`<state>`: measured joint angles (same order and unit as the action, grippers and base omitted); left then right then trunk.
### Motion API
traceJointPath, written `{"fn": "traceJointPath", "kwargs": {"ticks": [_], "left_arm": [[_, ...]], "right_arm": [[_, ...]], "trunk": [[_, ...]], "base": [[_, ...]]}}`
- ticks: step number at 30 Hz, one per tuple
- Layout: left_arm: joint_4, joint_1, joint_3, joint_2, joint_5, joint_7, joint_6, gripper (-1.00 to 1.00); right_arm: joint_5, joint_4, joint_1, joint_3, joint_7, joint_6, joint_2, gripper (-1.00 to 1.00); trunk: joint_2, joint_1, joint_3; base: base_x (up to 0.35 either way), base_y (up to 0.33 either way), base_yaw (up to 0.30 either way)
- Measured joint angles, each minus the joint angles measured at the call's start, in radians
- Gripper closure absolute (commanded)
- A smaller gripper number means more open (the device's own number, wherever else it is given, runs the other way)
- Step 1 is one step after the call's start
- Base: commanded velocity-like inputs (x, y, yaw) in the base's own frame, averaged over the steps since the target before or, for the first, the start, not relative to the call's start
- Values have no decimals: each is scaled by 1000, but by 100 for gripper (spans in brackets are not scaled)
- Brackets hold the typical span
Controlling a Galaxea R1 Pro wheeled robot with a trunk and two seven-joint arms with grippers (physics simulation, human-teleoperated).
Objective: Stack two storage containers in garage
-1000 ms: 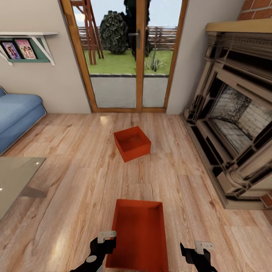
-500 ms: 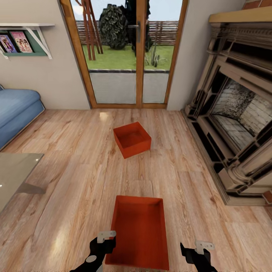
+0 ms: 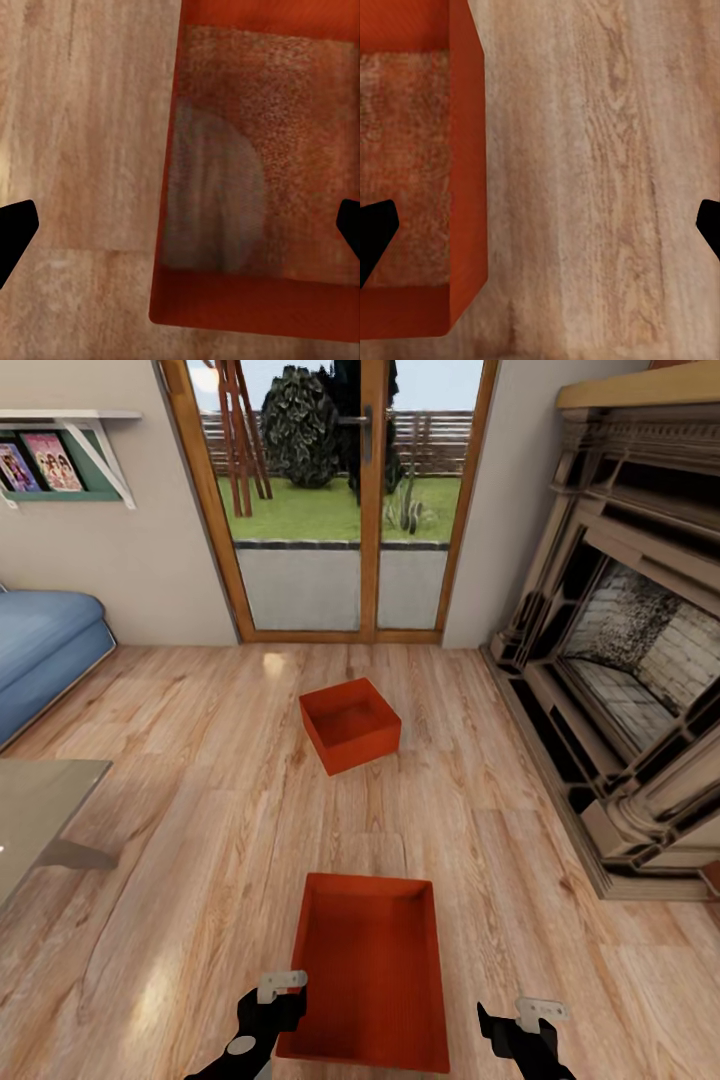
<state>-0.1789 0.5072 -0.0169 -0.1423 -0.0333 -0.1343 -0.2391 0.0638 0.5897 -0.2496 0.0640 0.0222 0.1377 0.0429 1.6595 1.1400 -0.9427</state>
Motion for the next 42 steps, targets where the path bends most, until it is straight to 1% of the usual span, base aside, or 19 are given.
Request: {"fn": "traceJointPath", "kwargs": {"ticks": [9, 23, 42], "left_arm": [[0, 0, 0, 0, 0, 0, 0, -100], [0, 0, 0, 3, 1, 6, 0, -100], [0, 0, 0, 3, 1, 6, 0, -100]], "right_arm": [[0, 0, 0, 0, 0, 1, 0, -100], [2, 0, 0, 0, 0, 0, 0, -100], [3, 0, 0, 0, 0, 0, 0, -100]], "trunk": [[63, 35, -28], [63, 35, -30], [63, 35, -59]], "base": [[0, 0, 0], [0, 0, 0], [0, 0, 0]]}}
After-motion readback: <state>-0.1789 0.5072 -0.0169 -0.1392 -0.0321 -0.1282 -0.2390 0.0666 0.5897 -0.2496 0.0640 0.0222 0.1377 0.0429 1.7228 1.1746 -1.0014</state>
